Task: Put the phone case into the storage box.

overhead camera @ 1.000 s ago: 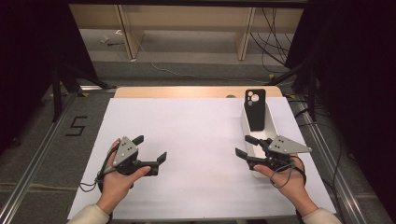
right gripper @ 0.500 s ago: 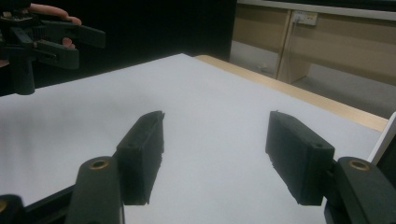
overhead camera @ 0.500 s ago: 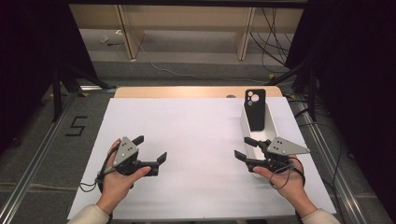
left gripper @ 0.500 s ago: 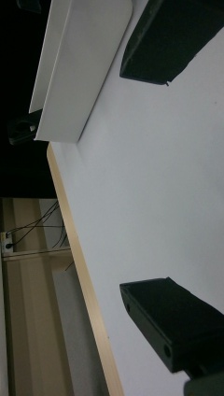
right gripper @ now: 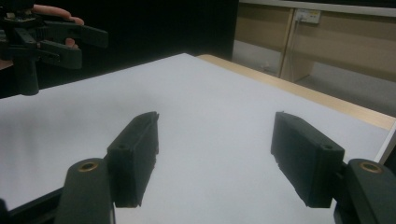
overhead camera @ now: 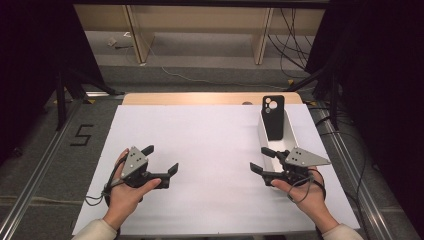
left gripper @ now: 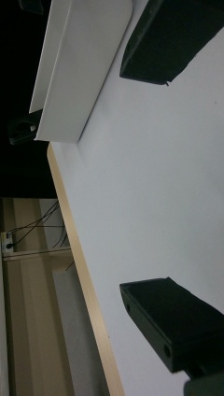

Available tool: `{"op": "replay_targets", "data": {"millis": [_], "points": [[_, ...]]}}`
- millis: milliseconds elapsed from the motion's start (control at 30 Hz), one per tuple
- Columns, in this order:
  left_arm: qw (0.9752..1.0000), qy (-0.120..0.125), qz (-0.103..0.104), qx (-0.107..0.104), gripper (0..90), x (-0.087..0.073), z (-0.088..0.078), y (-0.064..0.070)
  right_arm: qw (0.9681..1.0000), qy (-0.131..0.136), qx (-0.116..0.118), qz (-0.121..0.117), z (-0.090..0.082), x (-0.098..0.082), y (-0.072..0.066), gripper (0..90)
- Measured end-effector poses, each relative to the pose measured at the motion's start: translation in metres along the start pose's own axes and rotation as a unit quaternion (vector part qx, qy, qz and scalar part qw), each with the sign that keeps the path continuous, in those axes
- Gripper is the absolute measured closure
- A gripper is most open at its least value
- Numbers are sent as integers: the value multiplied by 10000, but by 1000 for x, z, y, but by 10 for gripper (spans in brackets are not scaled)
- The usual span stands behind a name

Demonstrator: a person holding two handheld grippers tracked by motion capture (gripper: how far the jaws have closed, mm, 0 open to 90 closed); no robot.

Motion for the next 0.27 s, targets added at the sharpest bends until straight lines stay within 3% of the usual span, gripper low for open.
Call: {"op": "replay_targets", "data": {"millis": [267], "points": [[10000, -8, 9, 0, 1, 0, 0, 0, 10000, -23, 8, 27, 1, -1, 0, 313]]}}
Point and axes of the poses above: each handheld gripper's, and its own axes: z roughly forward along the jaws, x roughly out of its top, y roughly to its right, the point moved 5 cm from there along z, roughly forward along the jaws, and after that the axes turned 13 degrees about z, right-handed, at the moved point
